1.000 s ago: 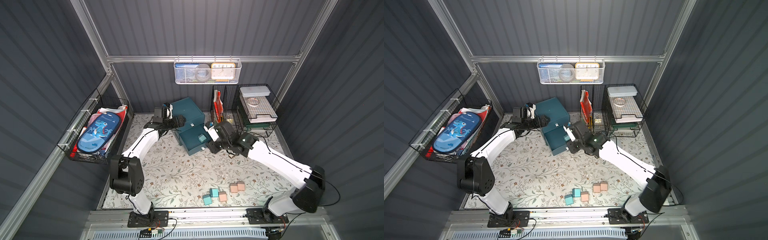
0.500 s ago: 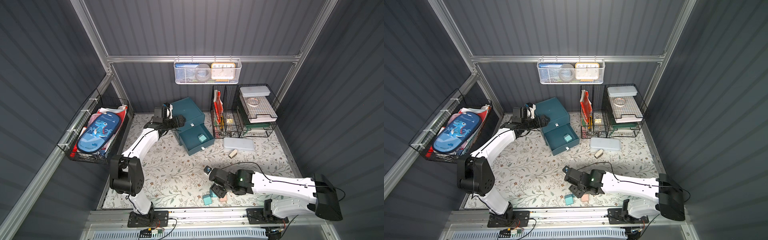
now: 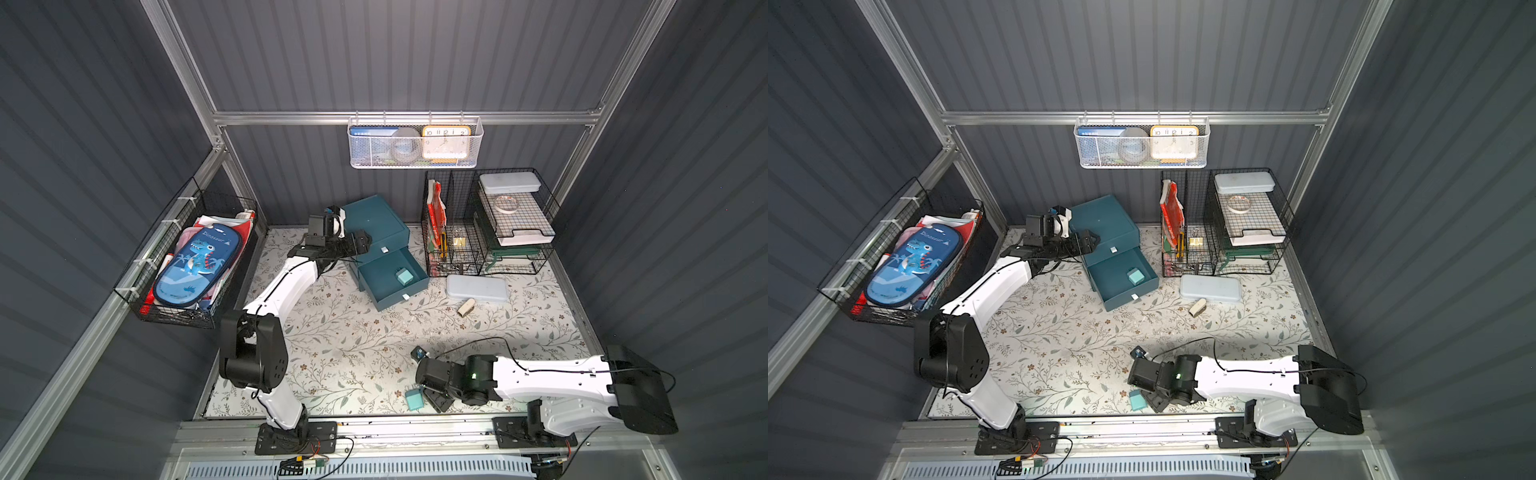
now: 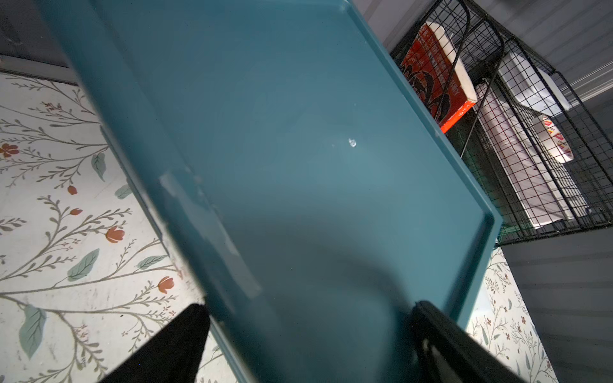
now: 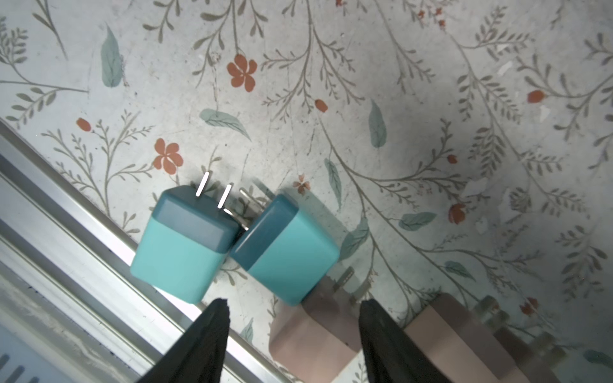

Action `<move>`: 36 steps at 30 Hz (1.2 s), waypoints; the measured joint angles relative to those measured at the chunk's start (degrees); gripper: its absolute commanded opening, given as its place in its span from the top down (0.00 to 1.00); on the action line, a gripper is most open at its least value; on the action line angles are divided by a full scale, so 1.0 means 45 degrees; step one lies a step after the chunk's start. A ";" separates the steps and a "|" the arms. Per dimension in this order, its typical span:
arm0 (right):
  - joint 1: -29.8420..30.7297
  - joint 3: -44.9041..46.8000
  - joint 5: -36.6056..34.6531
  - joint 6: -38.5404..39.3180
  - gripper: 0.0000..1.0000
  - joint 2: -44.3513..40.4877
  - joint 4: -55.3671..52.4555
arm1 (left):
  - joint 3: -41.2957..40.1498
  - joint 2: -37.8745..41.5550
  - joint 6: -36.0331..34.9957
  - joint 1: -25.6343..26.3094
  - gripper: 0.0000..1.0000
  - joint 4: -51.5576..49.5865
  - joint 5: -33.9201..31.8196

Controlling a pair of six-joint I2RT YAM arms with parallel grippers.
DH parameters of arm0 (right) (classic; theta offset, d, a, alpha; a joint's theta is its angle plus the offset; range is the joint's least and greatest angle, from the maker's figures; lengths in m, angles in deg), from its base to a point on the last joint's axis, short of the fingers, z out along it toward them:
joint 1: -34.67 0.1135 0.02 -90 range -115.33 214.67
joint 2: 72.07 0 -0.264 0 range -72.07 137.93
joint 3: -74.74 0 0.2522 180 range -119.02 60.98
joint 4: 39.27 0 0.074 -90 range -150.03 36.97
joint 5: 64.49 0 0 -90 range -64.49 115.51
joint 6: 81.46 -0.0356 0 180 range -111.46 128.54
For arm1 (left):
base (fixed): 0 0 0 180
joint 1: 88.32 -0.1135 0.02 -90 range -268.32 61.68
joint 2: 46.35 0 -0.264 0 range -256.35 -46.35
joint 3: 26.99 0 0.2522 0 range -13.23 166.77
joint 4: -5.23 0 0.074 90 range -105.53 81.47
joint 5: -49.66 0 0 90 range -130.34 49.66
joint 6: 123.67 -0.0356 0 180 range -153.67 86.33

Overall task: Place the plugs into the drawer by color
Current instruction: Pick up the plug from the center of the board.

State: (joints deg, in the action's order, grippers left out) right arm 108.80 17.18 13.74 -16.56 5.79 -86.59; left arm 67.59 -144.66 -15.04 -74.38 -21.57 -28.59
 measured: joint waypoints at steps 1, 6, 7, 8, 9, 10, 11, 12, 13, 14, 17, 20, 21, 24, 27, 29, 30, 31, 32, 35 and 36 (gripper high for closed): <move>0.0034 0.0000 0.0000 0.0000 0.33 0.0141 0.0073 | 0.0000 0.0000 0.0000 0.0000 0.01 0.0000 0.0000; 0.0039 -0.0078 -0.0325 0.0068 0.32 0.0884 0.0194 | 0.0000 0.0000 0.0000 0.0000 0.01 0.0000 0.0000; 0.0015 -0.0199 -0.0403 0.0141 0.32 0.1103 0.0151 | 0.0000 0.0000 0.0000 0.0000 0.01 0.0000 0.0000; -0.0029 -0.0355 -0.0447 0.0219 0.32 0.1316 0.0151 | 0.0000 0.0005 0.0000 0.0000 0.01 0.0000 0.0000; -0.0058 -0.0491 -0.0486 0.0301 0.32 0.1477 0.0160 | 0.0000 0.0005 0.0000 0.0000 0.01 0.0000 0.0000; -0.0136 -0.0656 -0.0534 0.0418 0.32 0.1666 0.0199 | 0.0000 0.0005 0.0000 0.0000 0.01 0.0000 0.0000; -0.0238 -0.0772 -0.0563 0.0515 0.32 0.1836 0.0253 | 0.0000 0.0010 0.0000 0.0000 0.01 0.0000 0.0000; -0.0335 -0.0840 -0.0573 0.0617 0.33 0.1957 0.0296 | -0.0010 0.0015 0.0000 0.0000 0.01 0.0005 0.0000; -0.0505 -0.0884 -0.0583 0.0748 0.33 0.2098 0.0379 | -0.0019 0.0024 0.0005 0.0000 0.01 0.0019 -0.0005; -0.0675 -0.0889 -0.0583 0.0860 0.33 0.2195 0.0471 | -0.0034 0.0024 0.0000 0.0000 0.01 0.0039 -0.0005; -0.1297 -0.0889 -0.0447 0.1180 0.34 0.2458 0.0704 | -0.0068 0.0039 0.0005 0.0000 0.01 0.0087 -0.0005; -0.1846 -0.0937 -0.0160 0.1350 0.34 0.2769 0.0889 | -0.0073 0.0044 0.0005 0.0000 0.01 0.0092 -0.0005; -0.1943 -0.0957 -0.0083 0.1355 0.35 0.2856 0.0933 | -0.0073 0.0044 0.0005 0.0000 0.01 0.0087 -0.0010; -0.2064 -0.1132 0.0160 0.1273 0.35 0.3031 0.0928 | -0.0073 0.0044 0.0005 0.0000 0.01 0.0097 -0.0010; -0.2069 -0.1292 0.0413 0.0967 0.36 0.3045 0.0879 | -0.0078 0.0044 0.0005 0.0000 0.01 0.0102 -0.0010; -0.2069 -0.1316 0.0597 0.0670 0.38 0.3045 0.0884 | -0.0078 0.0044 0.0005 0.0000 0.01 0.0102 -0.0010; -0.2069 -0.1316 0.0661 0.0534 0.40 0.3045 0.0879 | -0.0078 0.0044 0.0005 0.0000 0.01 0.0107 -0.0010; -0.2069 -0.1316 0.0704 0.0413 0.41 0.3045 0.0884 | -0.0078 0.0044 0.0005 0.0000 0.01 0.0107 -0.0010; -0.2069 -0.1316 0.0724 0.0321 0.42 0.3041 0.0889 | -0.0078 0.0044 0.0005 0.0000 0.01 0.0112 -0.0010; -0.2103 -0.1287 0.0767 0.0049 0.44 0.3041 0.0889 | -0.0078 0.0044 0.0005 0.0000 0.01 0.0112 -0.0010; -0.2118 -0.1268 0.0782 -0.0005 0.45 0.3041 0.0889 | -0.0078 0.0044 0.0005 0.0000 0.01 0.0112 -0.0010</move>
State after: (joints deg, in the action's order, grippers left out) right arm 99.27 11.48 17.26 -16.58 19.48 -82.59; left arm 67.24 -144.46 -15.01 -74.38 -21.07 -28.63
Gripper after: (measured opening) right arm 0.565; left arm 0.989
